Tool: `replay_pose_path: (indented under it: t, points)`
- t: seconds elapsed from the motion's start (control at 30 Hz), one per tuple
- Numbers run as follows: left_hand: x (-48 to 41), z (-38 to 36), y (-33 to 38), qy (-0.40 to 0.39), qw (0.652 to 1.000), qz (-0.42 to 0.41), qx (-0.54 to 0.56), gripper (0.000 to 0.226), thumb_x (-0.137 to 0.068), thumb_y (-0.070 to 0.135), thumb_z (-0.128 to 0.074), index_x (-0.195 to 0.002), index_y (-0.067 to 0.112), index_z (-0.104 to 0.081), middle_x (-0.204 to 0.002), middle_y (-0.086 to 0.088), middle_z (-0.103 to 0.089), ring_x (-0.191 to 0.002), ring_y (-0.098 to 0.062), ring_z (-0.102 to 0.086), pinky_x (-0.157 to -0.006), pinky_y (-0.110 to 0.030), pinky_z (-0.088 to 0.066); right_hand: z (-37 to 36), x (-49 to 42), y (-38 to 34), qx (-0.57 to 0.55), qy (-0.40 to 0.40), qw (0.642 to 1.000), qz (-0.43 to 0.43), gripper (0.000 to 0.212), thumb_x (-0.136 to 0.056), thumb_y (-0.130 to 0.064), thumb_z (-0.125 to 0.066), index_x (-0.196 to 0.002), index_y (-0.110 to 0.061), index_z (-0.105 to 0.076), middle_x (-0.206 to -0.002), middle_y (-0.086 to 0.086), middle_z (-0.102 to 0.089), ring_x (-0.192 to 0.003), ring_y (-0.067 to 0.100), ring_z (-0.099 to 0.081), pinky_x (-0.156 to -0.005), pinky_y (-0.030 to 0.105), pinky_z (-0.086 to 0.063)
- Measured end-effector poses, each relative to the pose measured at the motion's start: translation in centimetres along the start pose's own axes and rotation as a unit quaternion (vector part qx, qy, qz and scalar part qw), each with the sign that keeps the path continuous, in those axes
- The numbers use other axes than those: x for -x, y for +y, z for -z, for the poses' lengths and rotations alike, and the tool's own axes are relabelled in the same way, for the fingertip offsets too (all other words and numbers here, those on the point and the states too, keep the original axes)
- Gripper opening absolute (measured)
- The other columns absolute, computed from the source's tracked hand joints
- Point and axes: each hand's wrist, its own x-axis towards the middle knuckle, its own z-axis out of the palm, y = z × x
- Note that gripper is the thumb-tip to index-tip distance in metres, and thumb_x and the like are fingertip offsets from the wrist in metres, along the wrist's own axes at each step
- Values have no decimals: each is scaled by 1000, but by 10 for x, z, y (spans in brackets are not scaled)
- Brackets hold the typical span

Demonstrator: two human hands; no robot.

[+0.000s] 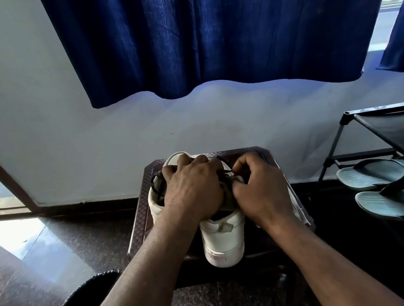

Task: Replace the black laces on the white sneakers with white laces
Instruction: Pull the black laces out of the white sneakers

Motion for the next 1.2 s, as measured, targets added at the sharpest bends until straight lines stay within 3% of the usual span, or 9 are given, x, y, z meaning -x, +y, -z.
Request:
replay_pose_path:
  t: [0.2,0.27,0.4,0.53,0.7,0.9,1.0,1.1,1.2]
  points:
    - [-2,-2,-1,-3,1000,3,-10,25,-94,43,-51,-113,37,-65,-121,9,-58,-125,-27,-40,-95,-52,-34,2,3,0,-50,45,998,-12,20,-76,-5,-67,-82,-24,-63,-67,-13,-64,-70,0,-60,-58,12,-38]
    - [-1,-3,-2,8,1000,-3,17,17,-94,40,-51,-104,36,-64,-115,12,-58,-122,-25,-41,-92,-49,-34,0,3,-1,-26,27,999,-17,16,-77,-10,-66,-83,-25,-63,-71,-12,-65,-67,5,-59,-61,22,-40]
    - [-3,1,-8,2,984,54,167,9,-79,34,-52,-84,33,-60,-96,13,-68,-110,-20,-52,-93,-44,-37,0,-2,-2,31,-17,999,-13,12,-78,-17,-65,-85,-27,-64,-75,-10,-65,-72,18,-61,-65,29,-42]
    - [-8,12,-18,9,920,150,362,12,-87,15,-62,-82,25,-67,-72,15,-72,-83,-11,-66,-78,-30,-49,8,-4,-3,40,1,999,-21,13,-76,-21,-69,-72,-27,-58,-66,-12,-64,-65,11,-61,-62,30,-47]
    - [-6,9,-15,-20,972,104,211,17,-82,49,-68,-88,36,-60,-90,8,-70,-107,-24,-62,-93,-44,-47,13,1,-6,68,27,997,-3,15,-73,-22,-71,-68,-28,-58,-65,-12,-62,-66,11,-63,-63,30,-52]
    - [0,9,4,27,995,61,71,18,-97,37,-58,-99,25,-70,-104,2,-72,-126,-29,-47,-94,-46,-30,8,-1,-4,80,-5,997,7,13,-75,-18,-72,-77,-26,-62,-73,-12,-61,-77,20,-64,-69,35,-52]
    - [-1,9,5,6,989,31,142,20,-102,39,-55,-88,27,-63,-95,5,-71,-116,-24,-56,-99,-44,-34,5,-3,-1,81,7,997,-2,10,-82,-19,-71,-79,-24,-63,-80,-6,-65,-80,25,-65,-69,36,-52]
    - [-4,18,-2,4,950,67,305,24,-101,34,-59,-78,27,-62,-78,11,-73,-81,-5,-64,-75,-20,-45,4,-2,-1,82,24,996,-4,12,-82,-17,-68,-77,-24,-60,-79,-6,-60,-80,28,-63,-64,34,-43]
    - [-1,28,-7,12,966,69,251,19,-94,42,-70,-84,27,-64,-79,8,-68,-73,-3,-57,-59,-11,-36,4,0,-3,81,30,996,-5,8,-81,-16,-66,-78,-23,-62,-86,-2,-67,-82,28,-62,-64,33,-38]
